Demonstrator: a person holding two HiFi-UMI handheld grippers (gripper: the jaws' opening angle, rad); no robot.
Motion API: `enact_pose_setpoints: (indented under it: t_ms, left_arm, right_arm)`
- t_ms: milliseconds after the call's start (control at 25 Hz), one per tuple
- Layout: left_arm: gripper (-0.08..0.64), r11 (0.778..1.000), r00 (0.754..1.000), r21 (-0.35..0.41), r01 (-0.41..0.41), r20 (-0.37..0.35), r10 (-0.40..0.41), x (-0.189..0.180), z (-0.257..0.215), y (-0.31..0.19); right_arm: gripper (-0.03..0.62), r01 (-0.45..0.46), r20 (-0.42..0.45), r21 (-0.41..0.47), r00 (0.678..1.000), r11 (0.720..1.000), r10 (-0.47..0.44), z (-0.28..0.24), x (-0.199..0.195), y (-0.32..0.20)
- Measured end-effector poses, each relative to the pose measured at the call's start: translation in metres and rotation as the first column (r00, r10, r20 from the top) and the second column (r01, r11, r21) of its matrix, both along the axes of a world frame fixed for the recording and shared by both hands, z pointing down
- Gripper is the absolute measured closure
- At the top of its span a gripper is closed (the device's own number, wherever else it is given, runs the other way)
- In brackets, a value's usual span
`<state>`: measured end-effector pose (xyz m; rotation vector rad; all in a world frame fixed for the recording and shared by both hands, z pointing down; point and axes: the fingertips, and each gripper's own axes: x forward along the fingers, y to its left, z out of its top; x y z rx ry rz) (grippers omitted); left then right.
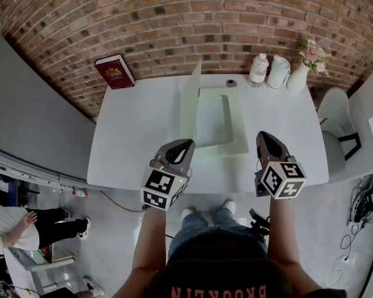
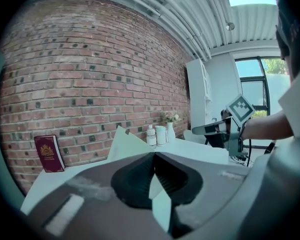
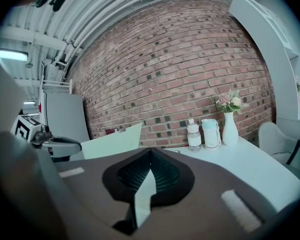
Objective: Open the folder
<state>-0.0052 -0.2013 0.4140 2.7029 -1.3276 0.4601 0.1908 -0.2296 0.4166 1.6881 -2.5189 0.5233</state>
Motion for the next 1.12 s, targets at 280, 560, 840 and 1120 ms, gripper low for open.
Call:
enact_pose_setpoints:
  t_ms: [280, 560, 840, 1120]
  left_arm:
    - [0.557, 0.999, 0.999, 0.016, 0.035, 0.002, -0.035, -0.047, -0.007, 0.001]
    - [0.555, 0.993, 0.992, 0.04, 0.112, 0.048, -0.114, -0.092, -0.007, -0.001]
    - [0.537, 0.973, 0.967, 0.041, 0.228, 0.103, -0.231, -0.142, 0.005, -0.005]
    - [0.468, 0.948, 0.921, 0.051, 0.313, 0.23, -0.316, -0.19, 0.022, -0.01]
  right_arm:
    - [0.594, 0.013, -0.012, 0.016, 1.0, 1.0, -0.013, -0.01, -0.035, 0.002]
    - [0.594, 0.039, -0.026, 0.027, 0.999, 0.999, -0.038, -0.016, -0.07, -0.001]
    - [0.594, 0.065, -0.038, 0.024, 0.997, 0.998, -0.064, -0.015, -0.098, -0.004]
    - [0.594, 0.065, -0.034, 0.015, 0.997, 0.998, -0.064, -0.012, -0.119, -0.009]
